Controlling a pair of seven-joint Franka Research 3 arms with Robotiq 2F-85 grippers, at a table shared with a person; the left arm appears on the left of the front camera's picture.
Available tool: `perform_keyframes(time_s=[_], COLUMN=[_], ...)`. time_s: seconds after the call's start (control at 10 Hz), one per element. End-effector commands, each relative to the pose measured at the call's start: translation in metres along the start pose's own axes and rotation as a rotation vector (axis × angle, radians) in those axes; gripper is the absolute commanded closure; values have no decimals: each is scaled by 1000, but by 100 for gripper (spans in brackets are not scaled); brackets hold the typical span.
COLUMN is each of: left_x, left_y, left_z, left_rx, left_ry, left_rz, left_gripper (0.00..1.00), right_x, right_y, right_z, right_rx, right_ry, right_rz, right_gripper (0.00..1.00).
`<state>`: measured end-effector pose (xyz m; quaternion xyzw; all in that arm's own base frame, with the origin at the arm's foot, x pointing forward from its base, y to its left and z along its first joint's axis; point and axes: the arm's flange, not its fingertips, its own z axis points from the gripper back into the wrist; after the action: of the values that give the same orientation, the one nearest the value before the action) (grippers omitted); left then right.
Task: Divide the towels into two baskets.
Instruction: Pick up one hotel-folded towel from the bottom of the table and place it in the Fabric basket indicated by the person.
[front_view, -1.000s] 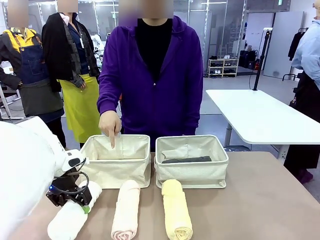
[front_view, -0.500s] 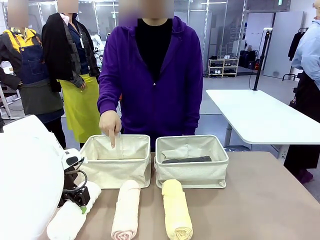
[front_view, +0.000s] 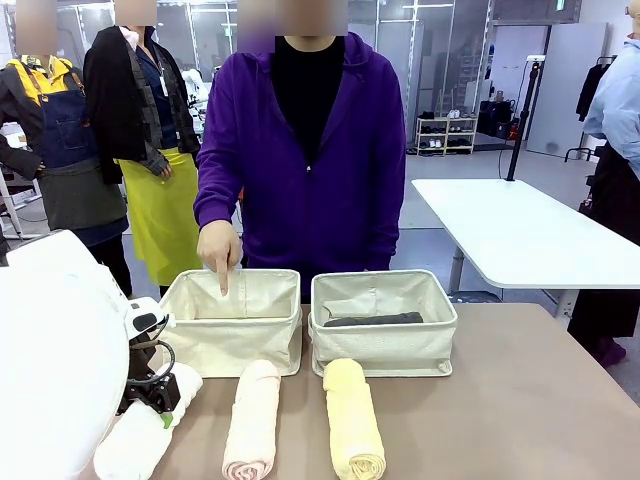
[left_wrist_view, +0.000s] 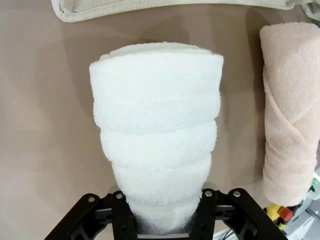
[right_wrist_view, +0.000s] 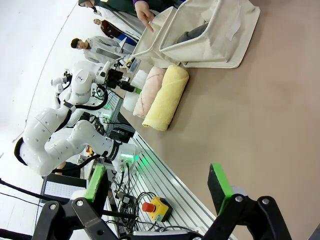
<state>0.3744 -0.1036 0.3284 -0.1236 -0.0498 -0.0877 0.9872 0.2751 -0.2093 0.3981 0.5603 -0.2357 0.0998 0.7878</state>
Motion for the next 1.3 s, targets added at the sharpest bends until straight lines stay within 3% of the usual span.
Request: perform_keyframes(time_s=[0.0, 0.1, 0.2, 0.4, 0.5, 0.6, 0.7, 1.0, 1.1, 1.2], left_x=[1, 1, 0, -2, -4, -7, -10, -21, -22, -23], left_y=[0, 0, 0, -5, -7, -10, -15, -40, -45, -52], left_z=[0, 0, 0, 21, 27, 38, 51, 111, 129, 146], left_rx=[12, 12, 0, 47, 22, 7, -28, 31, 55, 96], left_ry=[-7, -7, 0, 63, 33, 19, 7, 27, 3, -62], left_rz=[2, 2, 0, -111, -122, -170, -202, -429, -546, -700], left_gripper=[64, 64, 57, 60, 80, 80, 99, 100, 79, 79], right_x=[-2, -2, -2, -2, -2, -2, -2, -2, -2, -2], right_y=[5, 5, 5, 5, 5, 5, 5, 5, 5, 5], right_z=[3, 3, 3, 3, 3, 3, 3, 3, 3, 3], right_rx=[3, 3, 3, 3, 3, 3, 3, 3, 3, 3], right_ry=[9, 9, 9, 9, 9, 9, 9, 9, 9, 9], right_rz=[-8, -8, -8, -8, -8, -8, -8, -8, -8, -8], right_gripper=[0, 0, 0, 0, 0, 0, 0, 0, 0, 0])
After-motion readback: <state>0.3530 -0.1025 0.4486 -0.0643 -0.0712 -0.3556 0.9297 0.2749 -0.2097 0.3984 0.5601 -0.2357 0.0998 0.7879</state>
